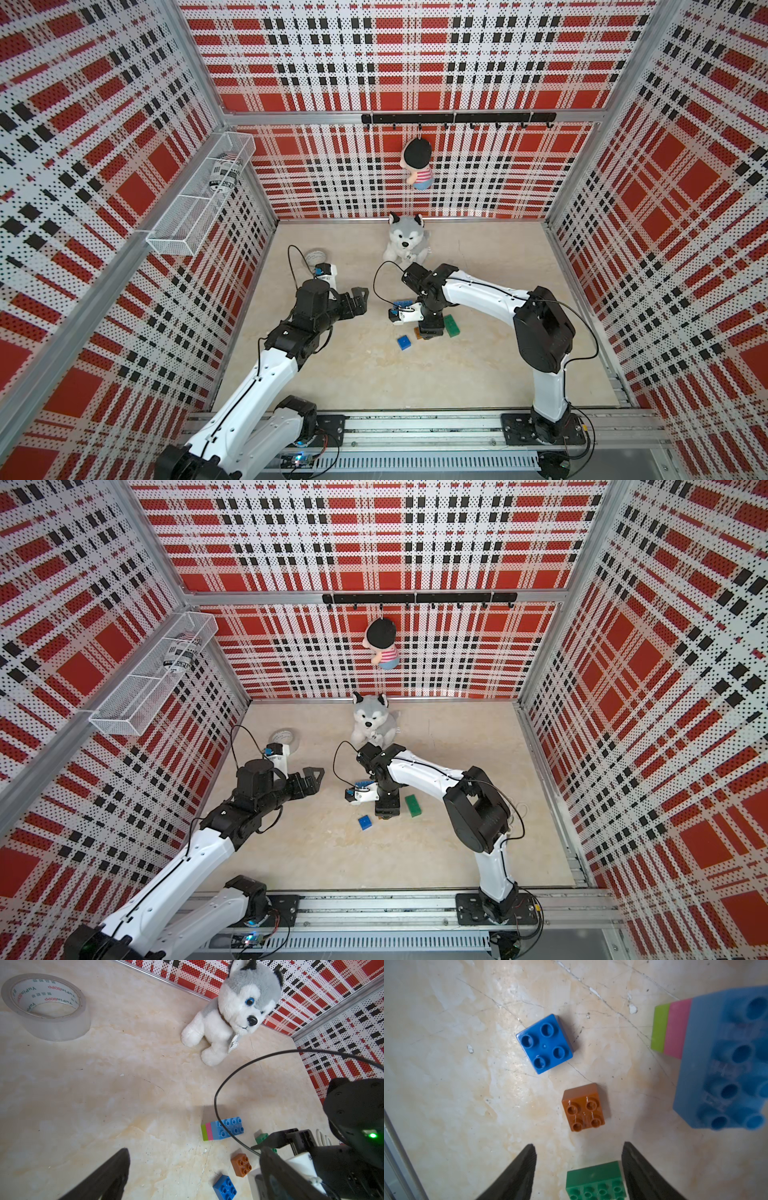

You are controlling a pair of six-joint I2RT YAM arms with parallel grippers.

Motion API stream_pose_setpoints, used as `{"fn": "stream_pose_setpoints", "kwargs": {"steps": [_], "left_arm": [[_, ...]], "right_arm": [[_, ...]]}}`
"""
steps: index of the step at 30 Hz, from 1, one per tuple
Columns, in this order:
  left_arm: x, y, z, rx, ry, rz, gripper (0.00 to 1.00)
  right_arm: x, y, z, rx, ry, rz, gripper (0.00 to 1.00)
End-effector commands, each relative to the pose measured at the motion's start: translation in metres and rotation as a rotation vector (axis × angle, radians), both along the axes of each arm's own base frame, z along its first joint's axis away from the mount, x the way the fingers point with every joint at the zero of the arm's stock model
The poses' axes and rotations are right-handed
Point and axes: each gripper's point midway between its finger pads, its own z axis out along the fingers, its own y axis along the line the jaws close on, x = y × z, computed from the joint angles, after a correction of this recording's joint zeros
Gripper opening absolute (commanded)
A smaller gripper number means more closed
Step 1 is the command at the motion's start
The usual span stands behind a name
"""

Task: Assemble the letter p with lego
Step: Pick up the lego brick from the center of the board.

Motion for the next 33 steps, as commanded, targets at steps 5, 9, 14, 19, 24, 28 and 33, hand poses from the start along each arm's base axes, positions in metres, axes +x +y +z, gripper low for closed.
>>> {"fn": "stream_pose_setpoints", "kwargs": {"steps": [5,9,14,19,24,28,33], "left_arm": [[0.005,0.001,0.01,-0.001,-0.026,0.004,0.98],[0.005,0.002,0.01,-0.001,-0.028,0.007,0.98],[0.005,0.002,0.01,0.0,-0.027,0.008,0.98],[0.005,0.002,0.009,0.001,-0.025,0.009,0.98],[0.005,0.002,0.009,0.002,-0.025,0.01,0.98],[0.005,0.003,0.009,0.003,-0.026,0.012,0.99],[0.005,0.003,0.009,0.004,-0.025,0.014,0.99]], "right_arm": [[0.005,0.015,-0.014,0.027,-0.026,0.022,0.7],[0.004,0.016,-0.02,0.022,-0.019,0.024,0.69],[0.0,0.014,-0.029,0.002,0.005,0.021,0.67],[-0.003,0.012,-0.033,-0.013,0.02,0.019,0.65],[-0.002,0.011,-0.038,-0.024,0.025,0.013,0.61],[-0.002,0.011,-0.04,-0.029,0.027,0.01,0.55],[0.0,0.012,-0.041,-0.027,0.025,0.007,0.42]]}}
